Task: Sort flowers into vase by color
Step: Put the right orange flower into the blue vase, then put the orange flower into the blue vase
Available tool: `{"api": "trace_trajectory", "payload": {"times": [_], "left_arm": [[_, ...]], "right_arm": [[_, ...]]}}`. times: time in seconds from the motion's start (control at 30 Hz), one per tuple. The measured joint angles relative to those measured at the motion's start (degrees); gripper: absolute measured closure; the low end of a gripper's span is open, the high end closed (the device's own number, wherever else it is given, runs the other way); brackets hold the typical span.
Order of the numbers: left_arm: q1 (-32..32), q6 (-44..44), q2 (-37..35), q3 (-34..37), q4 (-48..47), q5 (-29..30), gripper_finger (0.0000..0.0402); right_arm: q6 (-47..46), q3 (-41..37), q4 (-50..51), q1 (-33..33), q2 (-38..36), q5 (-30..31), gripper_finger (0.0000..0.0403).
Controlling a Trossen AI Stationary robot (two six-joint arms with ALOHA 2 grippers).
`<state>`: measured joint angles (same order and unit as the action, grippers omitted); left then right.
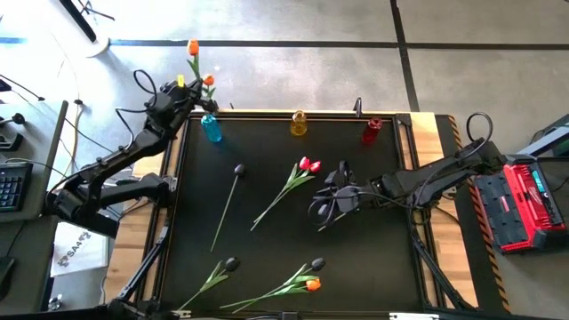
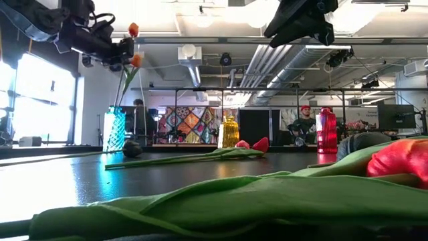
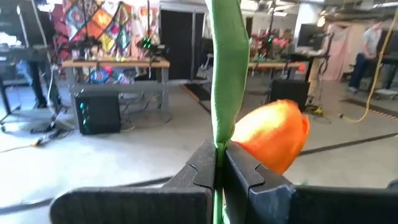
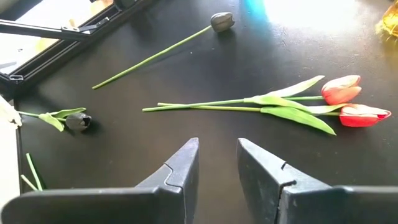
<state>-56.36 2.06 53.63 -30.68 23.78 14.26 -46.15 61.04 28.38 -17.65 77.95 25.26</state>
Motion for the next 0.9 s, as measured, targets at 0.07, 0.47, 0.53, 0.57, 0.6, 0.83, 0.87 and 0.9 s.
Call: {"api": "trace_trajectory", "payload": {"times": [0.07, 0.47, 0.53, 0.57, 0.6, 0.83, 0.87, 0.9], "left_arm": [[0.00, 0.91, -0.04, 0.00, -1.24, 0.88, 0.0391], [1.79, 3.63, -3.14, 0.00, -6.62, 1.29, 0.0324], [2.26, 3.04, -4.52, 0.00, -7.45, 1.27, 0.0312], [2.50, 2.75, -5.35, 0.00, -7.96, 1.27, 0.0306], [2.68, 2.38, -6.30, 0.00, -8.78, 1.24, 0.0300], [3.91, 0.66, -14.08, -0.01, -19.78, -3.14, 0.0276], [4.08, 0.38, -14.87, 0.00, -22.04, -3.66, 0.0275], [4.20, 0.47, -15.66, 0.00, -24.16, -4.30, 0.0275]], "right_arm": [[0.10, 0.00, 0.00, 0.00, 0.00, 0.00, 0.0306], [1.62, 0.00, -0.03, 0.02, 0.00, 0.02, 0.0306], [1.62, 0.00, -0.04, 0.02, 0.00, 0.02, 0.0306], [1.62, 0.00, -0.04, 0.02, 0.00, 0.02, 0.0306], [1.63, 0.00, -0.04, 0.02, 0.00, 0.02, 0.0306], [1.20, 0.00, -0.36, 0.02, 0.00, -0.40, 0.0306], [0.98, 0.00, -0.47, 0.02, 0.00, -0.65, 0.0306], [0.22, 0.00, -0.53, 0.02, 0.00, -0.88, 0.0306]]}}
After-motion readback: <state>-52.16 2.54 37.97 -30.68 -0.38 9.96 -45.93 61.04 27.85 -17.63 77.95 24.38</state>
